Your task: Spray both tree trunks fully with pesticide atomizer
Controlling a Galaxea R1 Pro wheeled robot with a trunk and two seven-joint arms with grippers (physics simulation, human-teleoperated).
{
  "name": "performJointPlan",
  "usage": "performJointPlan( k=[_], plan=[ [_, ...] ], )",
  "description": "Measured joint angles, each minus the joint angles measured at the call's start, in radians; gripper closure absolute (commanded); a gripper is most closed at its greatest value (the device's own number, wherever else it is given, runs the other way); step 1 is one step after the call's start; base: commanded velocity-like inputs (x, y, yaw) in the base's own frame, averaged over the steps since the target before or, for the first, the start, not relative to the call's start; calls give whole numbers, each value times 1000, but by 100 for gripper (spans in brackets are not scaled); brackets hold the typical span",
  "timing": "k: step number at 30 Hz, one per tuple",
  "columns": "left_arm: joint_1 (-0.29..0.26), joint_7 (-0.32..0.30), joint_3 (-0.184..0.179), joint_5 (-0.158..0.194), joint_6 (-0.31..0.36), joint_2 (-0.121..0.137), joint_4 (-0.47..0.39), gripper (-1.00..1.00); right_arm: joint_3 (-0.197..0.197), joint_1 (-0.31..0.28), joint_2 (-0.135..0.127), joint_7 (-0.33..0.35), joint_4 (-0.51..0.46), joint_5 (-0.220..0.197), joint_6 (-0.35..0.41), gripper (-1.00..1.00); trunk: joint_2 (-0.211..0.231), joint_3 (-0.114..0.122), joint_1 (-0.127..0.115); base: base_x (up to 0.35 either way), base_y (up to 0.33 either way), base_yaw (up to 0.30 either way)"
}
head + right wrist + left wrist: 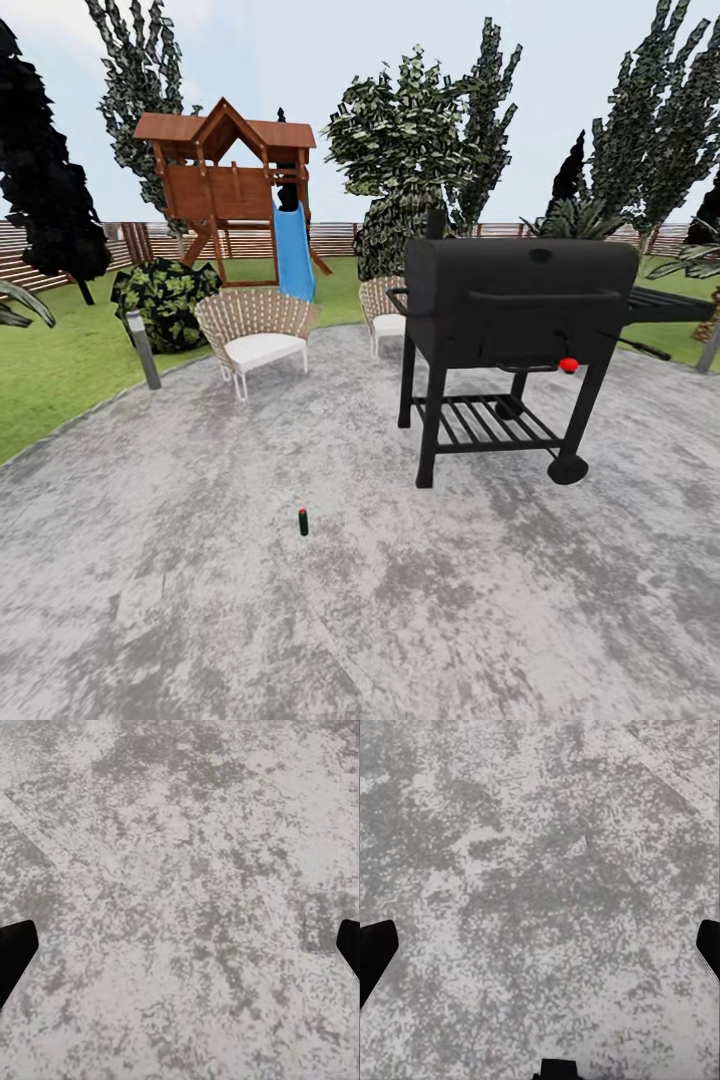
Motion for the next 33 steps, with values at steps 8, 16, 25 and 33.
performJointPlan(
  k=[8, 16, 25, 33],
  plan=[
    [-1, 0, 0, 0, 0, 3, 0, -100, 1, 0, 0, 0, 0, 0, 0, -100, 0, 0, 0, 340, 0, 0],
    [0, 0, 0, 0, 0, 3, 0, -100, 1, 0, 0, 1, 0, 0, 0, -100, 0, 0, 0, 340, 0, 0],
    [0, 0, 0, 0, 0, 3, 0, -100, 1, 0, 0, 1, 0, 0, 0, -100, 0, 0, 0, 340, 0, 0],
    [0, 0, 0, 0, 0, 3, 0, -100, 4, 0, 0, 1, 0, 0, 1, -100, 0, 0, 0, 340, 0, 0]
  ],
)
